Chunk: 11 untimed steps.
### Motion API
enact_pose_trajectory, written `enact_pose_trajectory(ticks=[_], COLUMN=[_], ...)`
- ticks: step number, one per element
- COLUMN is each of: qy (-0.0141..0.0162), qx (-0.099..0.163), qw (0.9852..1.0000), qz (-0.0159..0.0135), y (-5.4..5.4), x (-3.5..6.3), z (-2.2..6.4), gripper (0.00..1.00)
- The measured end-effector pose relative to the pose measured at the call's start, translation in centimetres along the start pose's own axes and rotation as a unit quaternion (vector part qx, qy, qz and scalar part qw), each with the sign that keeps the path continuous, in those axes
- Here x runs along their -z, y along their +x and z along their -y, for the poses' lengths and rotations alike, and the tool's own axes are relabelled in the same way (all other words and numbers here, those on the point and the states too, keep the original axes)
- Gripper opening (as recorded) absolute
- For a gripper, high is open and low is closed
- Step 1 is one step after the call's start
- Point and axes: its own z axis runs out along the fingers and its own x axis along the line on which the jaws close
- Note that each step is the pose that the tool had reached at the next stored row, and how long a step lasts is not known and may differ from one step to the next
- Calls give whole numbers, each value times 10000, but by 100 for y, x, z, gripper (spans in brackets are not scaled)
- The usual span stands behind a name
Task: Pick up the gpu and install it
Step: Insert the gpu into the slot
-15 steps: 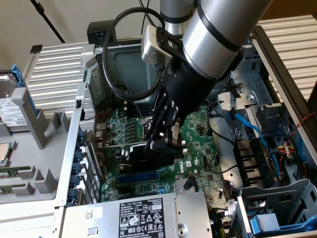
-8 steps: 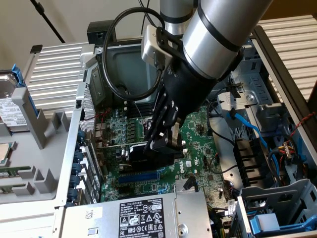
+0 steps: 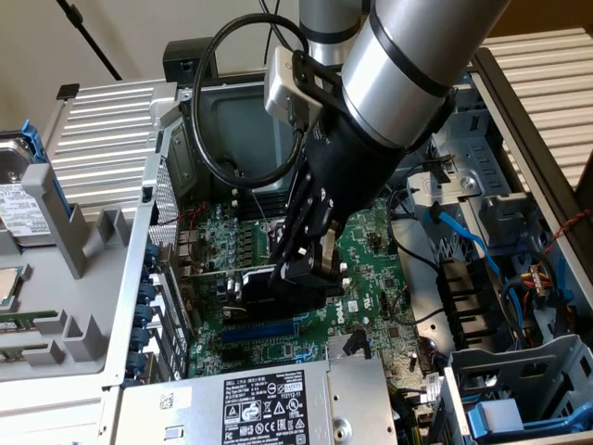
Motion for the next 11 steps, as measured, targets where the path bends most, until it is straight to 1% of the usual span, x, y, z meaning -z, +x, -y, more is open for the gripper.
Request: enact_pose_trajectory(ticks=[11], qy=[-2], qx=[0], qw=[10000], qz=[1], y=[4], x=[-10], z=[-8], gripper=[26])
